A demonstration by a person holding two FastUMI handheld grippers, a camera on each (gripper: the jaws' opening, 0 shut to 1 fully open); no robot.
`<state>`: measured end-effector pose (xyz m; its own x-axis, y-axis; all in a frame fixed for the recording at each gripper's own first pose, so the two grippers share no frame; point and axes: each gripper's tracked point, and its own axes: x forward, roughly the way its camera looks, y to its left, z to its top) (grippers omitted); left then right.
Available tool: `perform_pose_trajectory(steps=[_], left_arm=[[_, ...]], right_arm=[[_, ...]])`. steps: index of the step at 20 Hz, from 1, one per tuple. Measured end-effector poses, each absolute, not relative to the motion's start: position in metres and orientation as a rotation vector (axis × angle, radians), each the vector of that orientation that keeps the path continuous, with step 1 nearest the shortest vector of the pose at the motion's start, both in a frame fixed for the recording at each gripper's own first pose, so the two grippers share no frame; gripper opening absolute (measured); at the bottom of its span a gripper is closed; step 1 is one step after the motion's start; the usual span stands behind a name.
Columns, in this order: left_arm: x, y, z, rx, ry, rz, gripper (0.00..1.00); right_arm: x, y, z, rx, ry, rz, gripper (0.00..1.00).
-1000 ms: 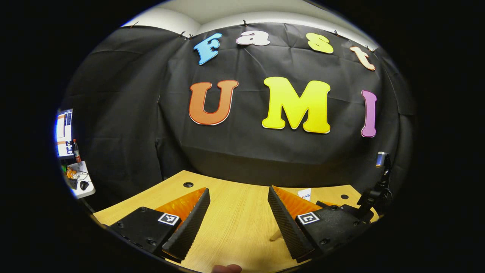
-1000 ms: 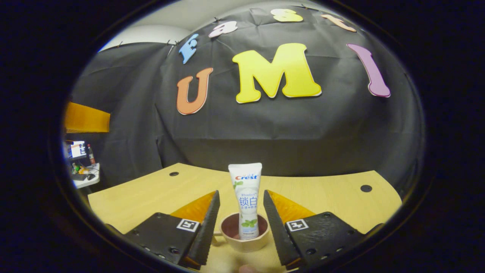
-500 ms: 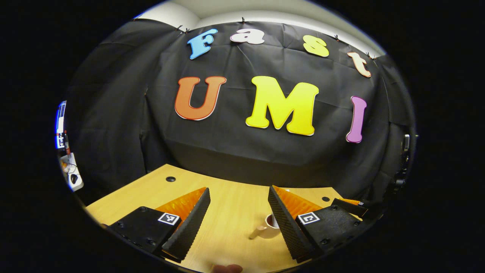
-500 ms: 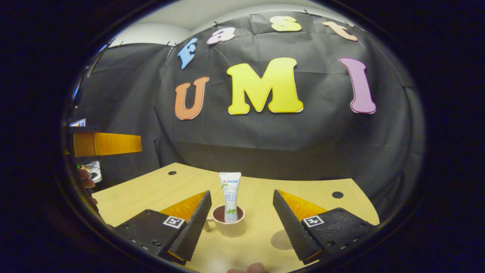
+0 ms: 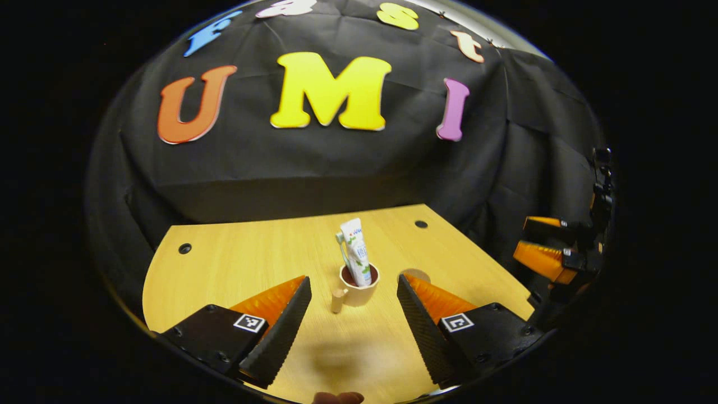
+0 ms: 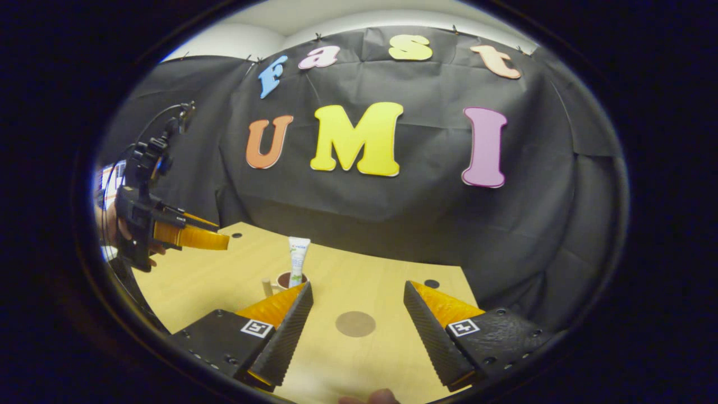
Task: Put the toothbrush and toothpaste on the desktop into the cup, then pick up the cup and place it on the coaster on the desktop.
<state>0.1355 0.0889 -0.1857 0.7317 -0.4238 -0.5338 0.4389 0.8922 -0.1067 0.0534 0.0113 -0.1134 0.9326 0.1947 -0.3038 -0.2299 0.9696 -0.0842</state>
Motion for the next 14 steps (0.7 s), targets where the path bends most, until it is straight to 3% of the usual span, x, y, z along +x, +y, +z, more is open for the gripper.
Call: perform_pose_trajectory(steps=[4, 14], left_arm=[[0.152, 0.073, -0.23, 0.136, 0.791, -0.656, 0.98], [0.187, 0.079, -0.322, 0.449, 1.141, -0.832, 0.98]], right_arm=[[0.039, -0.016, -0.114, -0.11, 0.329, 0.171, 0.97], [0.022, -0.076, -0.137, -0.085, 0.434, 0.063, 0.96]])
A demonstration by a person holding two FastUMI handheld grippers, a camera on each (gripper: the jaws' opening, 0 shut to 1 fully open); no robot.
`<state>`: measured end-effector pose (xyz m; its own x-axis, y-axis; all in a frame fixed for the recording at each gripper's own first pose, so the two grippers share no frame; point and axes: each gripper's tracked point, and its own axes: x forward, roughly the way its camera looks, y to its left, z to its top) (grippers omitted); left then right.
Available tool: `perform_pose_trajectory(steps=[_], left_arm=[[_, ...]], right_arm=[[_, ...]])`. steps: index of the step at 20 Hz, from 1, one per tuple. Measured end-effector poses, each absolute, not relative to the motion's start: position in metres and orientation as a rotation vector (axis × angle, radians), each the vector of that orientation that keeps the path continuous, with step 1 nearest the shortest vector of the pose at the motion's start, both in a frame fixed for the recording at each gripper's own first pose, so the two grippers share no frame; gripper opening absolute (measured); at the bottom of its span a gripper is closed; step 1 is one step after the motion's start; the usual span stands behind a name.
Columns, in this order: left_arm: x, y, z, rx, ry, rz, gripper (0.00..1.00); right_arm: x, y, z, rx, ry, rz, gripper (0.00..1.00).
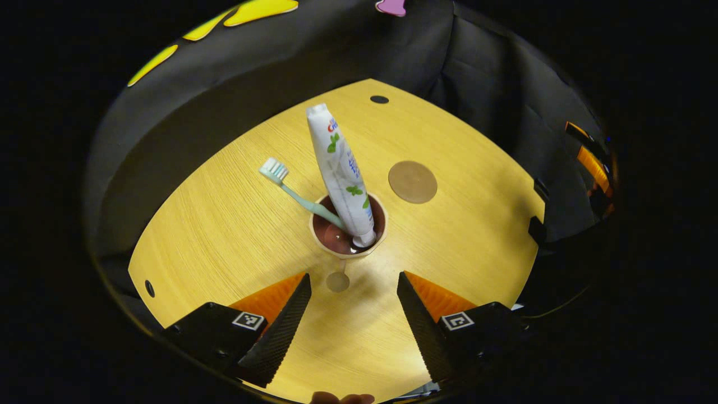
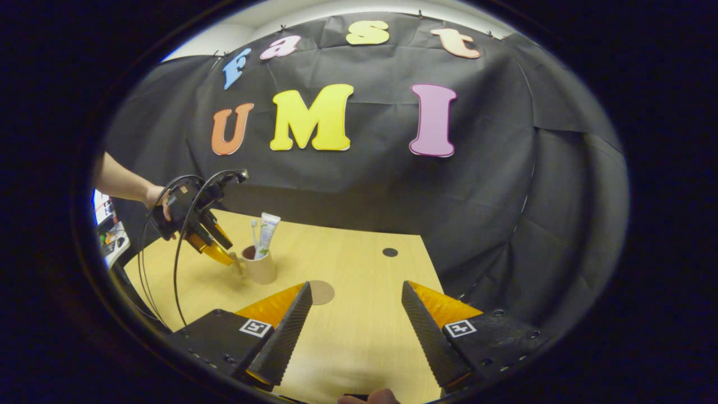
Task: Put the toothbrush and toothpaste on the desktop into the cup, then pick up the cup and place it on the coaster on the desktop.
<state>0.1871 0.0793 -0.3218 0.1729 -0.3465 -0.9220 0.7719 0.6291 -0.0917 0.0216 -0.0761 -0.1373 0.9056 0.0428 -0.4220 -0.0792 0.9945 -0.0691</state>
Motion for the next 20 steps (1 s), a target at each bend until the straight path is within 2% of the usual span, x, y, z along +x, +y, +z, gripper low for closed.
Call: perform_pose_trajectory(steps=[3, 5, 8, 11, 16, 17, 18, 19, 20], left_arm=[[0.193, 0.077, -0.335, 0.48, 1.197, -0.84, 0.98], [0.194, 0.076, -0.345, 0.512, 1.239, -0.851, 0.98], [0.199, 0.073, -0.354, 0.572, 1.288, -0.854, 0.9], [0.207, 0.065, -0.355, 0.627, 1.309, -0.874, 0.88], [0.216, 0.052, -0.347, 0.682, 1.352, -0.898, 0.62], [0.219, 0.05, -0.344, 0.692, 1.358, -0.896, 0.63], [0.222, 0.047, -0.341, 0.695, 1.36, -0.893, 0.49], [0.226, 0.044, -0.337, 0.693, 1.359, -0.892, 0.42], [0.23, 0.04, -0.332, 0.69, 1.362, -0.888, 0.31]], right_arm=[[0.019, -0.088, -0.147, -0.074, 0.468, 0.037, 0.98], [0.017, -0.091, -0.152, -0.09, 0.483, 0.032, 0.96], [0.015, -0.092, -0.156, -0.093, 0.502, 0.034, 0.96], [0.014, -0.096, -0.159, -0.086, 0.516, 0.016, 0.96], [0.012, -0.109, -0.16, -0.063, 0.533, -0.025, 0.96], [0.012, -0.111, -0.162, -0.055, 0.538, -0.034, 0.96], [0.012, -0.112, -0.163, -0.048, 0.542, -0.041, 0.96], [0.01, -0.112, -0.163, -0.042, 0.547, -0.046, 0.96], [0.009, -0.112, -0.164, -0.04, 0.551, -0.047, 0.96]])
